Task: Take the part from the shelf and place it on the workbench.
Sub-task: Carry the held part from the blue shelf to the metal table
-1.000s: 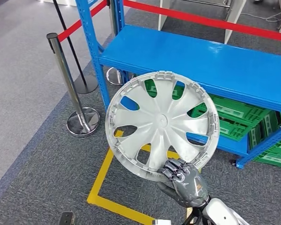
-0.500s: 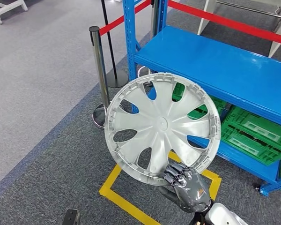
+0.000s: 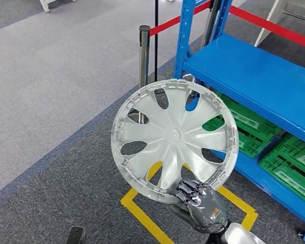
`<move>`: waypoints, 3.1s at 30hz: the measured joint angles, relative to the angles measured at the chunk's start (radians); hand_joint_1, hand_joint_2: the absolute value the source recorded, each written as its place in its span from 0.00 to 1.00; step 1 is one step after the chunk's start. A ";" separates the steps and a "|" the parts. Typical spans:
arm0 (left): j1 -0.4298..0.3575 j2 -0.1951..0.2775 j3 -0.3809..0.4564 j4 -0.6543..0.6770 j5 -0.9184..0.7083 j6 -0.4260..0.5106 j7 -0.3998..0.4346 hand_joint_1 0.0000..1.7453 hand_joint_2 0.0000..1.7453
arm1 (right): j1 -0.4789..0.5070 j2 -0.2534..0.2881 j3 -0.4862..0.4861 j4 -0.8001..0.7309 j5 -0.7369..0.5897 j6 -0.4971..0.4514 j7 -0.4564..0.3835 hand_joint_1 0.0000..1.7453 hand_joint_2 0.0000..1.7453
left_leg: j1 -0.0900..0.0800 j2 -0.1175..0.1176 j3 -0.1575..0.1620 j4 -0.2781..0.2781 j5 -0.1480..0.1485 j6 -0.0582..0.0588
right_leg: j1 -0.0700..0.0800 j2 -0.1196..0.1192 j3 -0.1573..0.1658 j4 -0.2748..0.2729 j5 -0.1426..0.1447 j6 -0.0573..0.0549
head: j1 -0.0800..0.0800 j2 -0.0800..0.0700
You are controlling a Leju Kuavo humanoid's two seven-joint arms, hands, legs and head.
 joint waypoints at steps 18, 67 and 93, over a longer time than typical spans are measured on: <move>0.004 0.010 -0.012 0.000 -0.009 -0.003 0.002 0.00 0.00 | 0.011 -0.014 0.033 -0.006 0.009 -0.025 0.026 1.00 1.00 | 0.014 -0.133 -0.041 0.084 -0.041 -0.023 | -0.019 0.155 -0.038 0.014 0.034 -0.020 | 0.000 0.000; 0.016 0.045 0.039 0.000 0.056 -0.023 0.001 0.00 0.00 | -0.171 0.096 0.092 0.099 -0.095 0.008 -0.133 1.00 1.00 | 0.005 -0.080 0.001 -0.009 0.014 0.026 | 0.001 0.117 -0.142 0.265 -0.109 0.004 | 0.002 0.000; 0.008 0.032 0.045 0.000 0.020 -0.008 0.014 0.00 0.00 | -0.237 0.108 0.107 0.126 -0.099 0.025 -0.160 1.00 1.00 | 0.001 -0.020 -0.014 0.007 0.013 0.008 | 0.004 0.010 -0.019 0.024 -0.003 0.004 | -0.009 0.000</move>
